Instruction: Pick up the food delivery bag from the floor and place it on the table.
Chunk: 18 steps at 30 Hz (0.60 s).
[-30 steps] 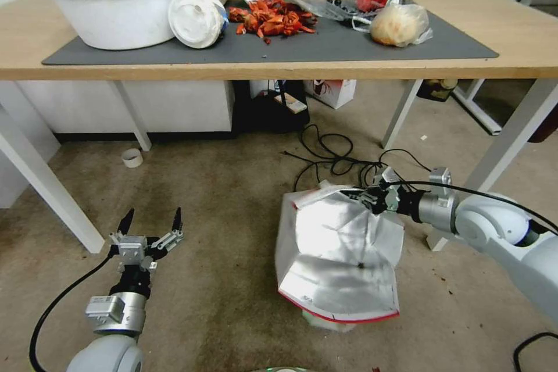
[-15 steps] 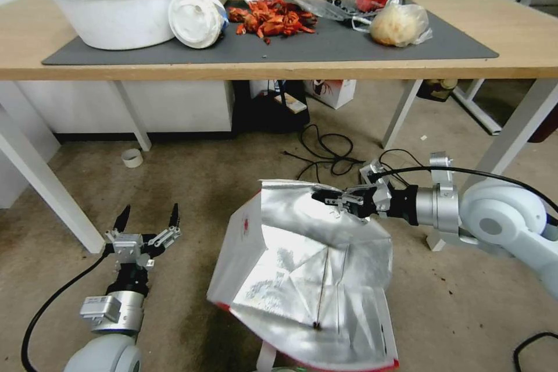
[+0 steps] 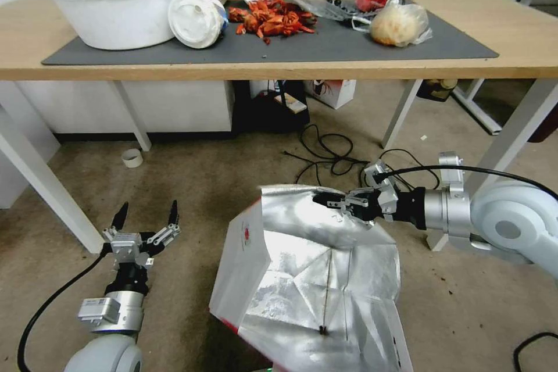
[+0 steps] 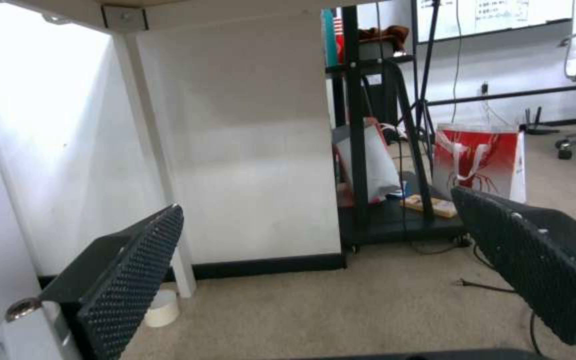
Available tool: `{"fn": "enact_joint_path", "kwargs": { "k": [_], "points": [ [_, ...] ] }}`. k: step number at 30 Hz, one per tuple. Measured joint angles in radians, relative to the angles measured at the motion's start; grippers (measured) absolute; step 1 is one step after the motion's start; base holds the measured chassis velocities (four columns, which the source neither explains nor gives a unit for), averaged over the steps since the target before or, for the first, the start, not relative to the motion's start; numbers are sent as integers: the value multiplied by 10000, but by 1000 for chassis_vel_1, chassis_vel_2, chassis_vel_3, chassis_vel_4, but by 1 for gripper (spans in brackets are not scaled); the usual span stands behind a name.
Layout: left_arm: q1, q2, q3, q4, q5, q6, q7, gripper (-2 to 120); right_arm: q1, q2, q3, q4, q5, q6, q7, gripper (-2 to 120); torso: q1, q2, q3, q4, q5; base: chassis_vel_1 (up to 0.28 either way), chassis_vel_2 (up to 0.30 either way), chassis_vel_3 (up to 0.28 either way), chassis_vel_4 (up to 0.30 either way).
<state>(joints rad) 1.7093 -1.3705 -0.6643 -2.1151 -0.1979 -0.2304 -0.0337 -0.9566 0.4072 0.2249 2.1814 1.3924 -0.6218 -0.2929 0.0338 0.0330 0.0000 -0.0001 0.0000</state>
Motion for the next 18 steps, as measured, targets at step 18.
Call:
{"fn": "enact_joint_path", "kwargs": {
  "k": [18],
  "points": [
    [-1,103,80,-29,-121,-35,49,100,-55,-206,183,171,299,-52,-420,0,0,0,0,0,0,0,0,0,0]
  ]
}}
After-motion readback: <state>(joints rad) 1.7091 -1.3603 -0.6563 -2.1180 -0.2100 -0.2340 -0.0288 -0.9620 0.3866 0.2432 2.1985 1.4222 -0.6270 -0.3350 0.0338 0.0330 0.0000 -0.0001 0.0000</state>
